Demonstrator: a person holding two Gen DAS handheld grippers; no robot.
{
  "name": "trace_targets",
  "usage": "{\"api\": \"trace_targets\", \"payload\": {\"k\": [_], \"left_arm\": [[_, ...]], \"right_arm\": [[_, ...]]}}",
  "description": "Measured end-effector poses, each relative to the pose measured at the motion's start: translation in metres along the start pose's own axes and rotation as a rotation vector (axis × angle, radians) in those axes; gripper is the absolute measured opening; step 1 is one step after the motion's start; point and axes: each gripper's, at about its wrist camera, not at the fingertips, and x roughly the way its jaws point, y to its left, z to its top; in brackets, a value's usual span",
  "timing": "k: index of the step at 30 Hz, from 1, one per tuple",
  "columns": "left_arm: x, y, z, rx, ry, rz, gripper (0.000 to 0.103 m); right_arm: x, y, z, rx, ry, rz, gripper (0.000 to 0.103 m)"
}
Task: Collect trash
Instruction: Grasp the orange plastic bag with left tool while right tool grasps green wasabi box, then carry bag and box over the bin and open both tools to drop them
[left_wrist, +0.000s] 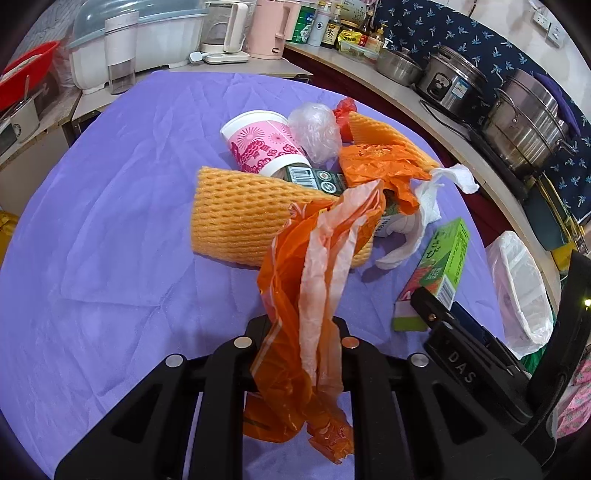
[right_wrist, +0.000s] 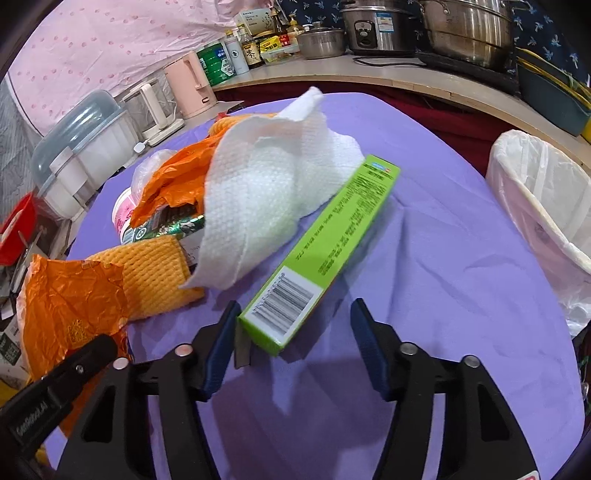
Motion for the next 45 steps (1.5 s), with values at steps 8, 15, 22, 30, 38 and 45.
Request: {"api": "trace_targets", "payload": {"k": [8,15,22,30,38,45], "left_arm": [[-0.009,-0.023,-0.012,0.038,-0.005,-0.009,0.014],[-0.008,-0.041,-0.021,0.053,0.011,-0.018,0.014],[-0.01,-0.05,-0.022,0.059,0.021,-0.035,0.014],[-0.023,-0.06,-0.019,0.064,0.011,-0.06,0.014],[-0.046,-0.083,-0.015,0.094,-0.011,-0.124,0.014],[-0.066,-0.122,-0.012,0.158,-0.054,-0.153,0.014]], "right_arm": [[-0.015,-0.038,-0.006,0.037,0.005,-0.004,0.028],[-0.019,-0.053,-0.002,0.061,-0.018,-0.018,0.046],[-0.011,-0.055,0.012,0.035,-0.007,0.02,0.032],[-0.04,-0.061,0.012,0.035,-0.045,0.06,0.027],[-0.093,-0.081,0.016,0.026,-0.135,0.062,0.027],[-0.136,-0.109,0.023,0.057,-0.217,0.062,0.027]]}}
